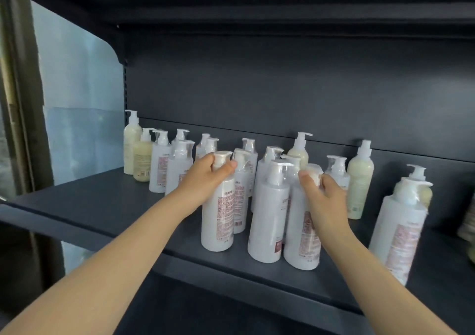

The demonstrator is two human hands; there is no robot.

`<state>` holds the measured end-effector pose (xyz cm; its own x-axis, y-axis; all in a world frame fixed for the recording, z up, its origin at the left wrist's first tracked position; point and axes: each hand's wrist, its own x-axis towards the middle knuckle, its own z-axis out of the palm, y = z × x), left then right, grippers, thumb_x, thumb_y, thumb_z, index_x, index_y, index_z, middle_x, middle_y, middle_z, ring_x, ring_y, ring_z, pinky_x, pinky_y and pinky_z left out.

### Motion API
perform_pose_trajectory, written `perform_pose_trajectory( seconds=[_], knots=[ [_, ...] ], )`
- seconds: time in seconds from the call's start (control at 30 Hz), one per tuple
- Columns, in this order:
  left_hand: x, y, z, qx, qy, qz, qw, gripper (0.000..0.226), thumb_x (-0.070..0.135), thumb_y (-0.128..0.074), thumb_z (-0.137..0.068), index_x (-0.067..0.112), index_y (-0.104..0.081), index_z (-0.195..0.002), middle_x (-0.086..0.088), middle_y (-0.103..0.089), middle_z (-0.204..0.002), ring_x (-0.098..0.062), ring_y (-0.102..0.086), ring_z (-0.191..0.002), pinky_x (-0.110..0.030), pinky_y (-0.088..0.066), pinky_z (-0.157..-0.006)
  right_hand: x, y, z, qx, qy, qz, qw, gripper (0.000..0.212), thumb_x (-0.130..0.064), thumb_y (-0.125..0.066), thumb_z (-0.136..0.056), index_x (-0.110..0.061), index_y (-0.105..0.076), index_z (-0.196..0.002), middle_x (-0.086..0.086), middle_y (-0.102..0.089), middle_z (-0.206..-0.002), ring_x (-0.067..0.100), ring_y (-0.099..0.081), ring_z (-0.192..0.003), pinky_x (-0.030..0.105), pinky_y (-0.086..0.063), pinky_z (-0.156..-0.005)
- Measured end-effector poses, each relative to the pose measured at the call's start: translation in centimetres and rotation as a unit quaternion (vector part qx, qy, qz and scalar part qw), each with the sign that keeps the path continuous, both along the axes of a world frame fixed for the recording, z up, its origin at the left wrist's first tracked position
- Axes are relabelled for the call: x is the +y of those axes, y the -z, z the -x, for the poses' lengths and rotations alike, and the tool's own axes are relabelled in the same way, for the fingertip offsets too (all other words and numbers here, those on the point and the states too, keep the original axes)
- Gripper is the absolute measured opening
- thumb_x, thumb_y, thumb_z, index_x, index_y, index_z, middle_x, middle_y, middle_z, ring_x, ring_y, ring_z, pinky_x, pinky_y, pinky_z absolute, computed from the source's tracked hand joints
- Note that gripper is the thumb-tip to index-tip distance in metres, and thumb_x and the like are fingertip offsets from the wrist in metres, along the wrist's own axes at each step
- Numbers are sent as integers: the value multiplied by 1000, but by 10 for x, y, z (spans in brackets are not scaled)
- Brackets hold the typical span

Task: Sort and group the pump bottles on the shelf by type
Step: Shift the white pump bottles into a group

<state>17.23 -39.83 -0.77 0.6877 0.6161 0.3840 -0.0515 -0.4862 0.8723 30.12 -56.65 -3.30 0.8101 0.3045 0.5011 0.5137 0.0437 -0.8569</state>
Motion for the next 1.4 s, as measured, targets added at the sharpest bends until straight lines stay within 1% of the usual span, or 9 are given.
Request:
perform_pose_trajectory(
  seconds=[0.17,0.33,0.63,0.73,0.83,0.97,1.07,1.23,1.4],
  knots=[
    [6,4,-14,30,2,-19,999,33,45,-53,-88,18,-57,-106,0,-67,-105,-17,-63,-98,-39,-50,-90,0,7,-8,18,9,-5,1000,23,-43,-56,-88,-22,-50,-82,-6,-55,-74,11,-53,-67,24,-40,-60],
    [8,4,-19,77,-8,-61,995,30,47,-50,-89,22,-53,-106,2,-64,-104,-17,-61,-97,-39,-48,-90,-1,5,-4,30,32,25,999,40,-46,-55,-88,-15,-47,-110,-7,-55,-88,6,-54,-78,22,-40,-61],
    [16,5,-18,106,6,-114,988,30,49,-46,-90,21,-47,-100,-3,-58,-106,-20,-58,-98,-31,-41,-74,-11,-4,-3,-29,39,147,988,37,-48,-55,-88,-15,-41,-95,-8,-41,-73,5,-40,-60,19,-29,-52],
    [15,-3,-13,155,0,-171,973,29,48,-43,-92,20,-45,-89,6,-52,-83,-8,-51,-75,-24,-37,-62,-19,-13,-1,-41,15,205,978,33,-46,-57,-87,-16,-45,-96,-6,-52,-82,6,-50,-68,21,-37,-53],
    [13,-13,0,207,-35,-275,938,36,49,-37,-94,18,-43,-75,4,-45,-77,-10,-45,-70,-23,-32,-57,-33,-27,3,-87,15,342,935,34,-48,-56,-86,-20,-42,-99,-8,-51,-86,5,-50,-75,21,-35,-57],
    [1,-32,23,293,-97,-431,848,45,44,-34,-96,7,-53,-114,-10,-51,-114,-24,-52,-101,-32,-41,-80,-57,-50,9,-135,24,499,855,49,-51,-53,-86,-12,-50,-116,1,-56,-103,17,-51,-89,27,-37,-69],
    [-22,-47,38,308,-124,-506,796,42,41,-34,-97,8,-52,-115,-9,-54,-116,-25,-54,-104,-34,-44,-83,-78,-70,20,-195,46,561,803,48,-50,-51,-88,-10,-55,-115,3,-57,-100,18,-51,-86,28,-39,-68],
    [-62,-65,40,301,-107,-513,797,36,40,-34,-96,13,-55,-105,-3,-57,-107,-22,-57,-99,-36,-47,-84,-121,-97,37,-306,89,625,713,39,-46,-48,-89,-15,-55,-112,0,-58,-105,21,-54,-91,30,-40,-68],
    [-112,-82,29,274,-105,-526,798,33,38,-34,-97,12,-54,-98,-3,-55,-97,-21,-55,-91,-34,-45,-78,-164,-113,38,-325,115,635,692,43,-46,-51,-89,-14,-55,-117,3,-60,-113,21,-54,-96,30,-41,-68]
  ],
)
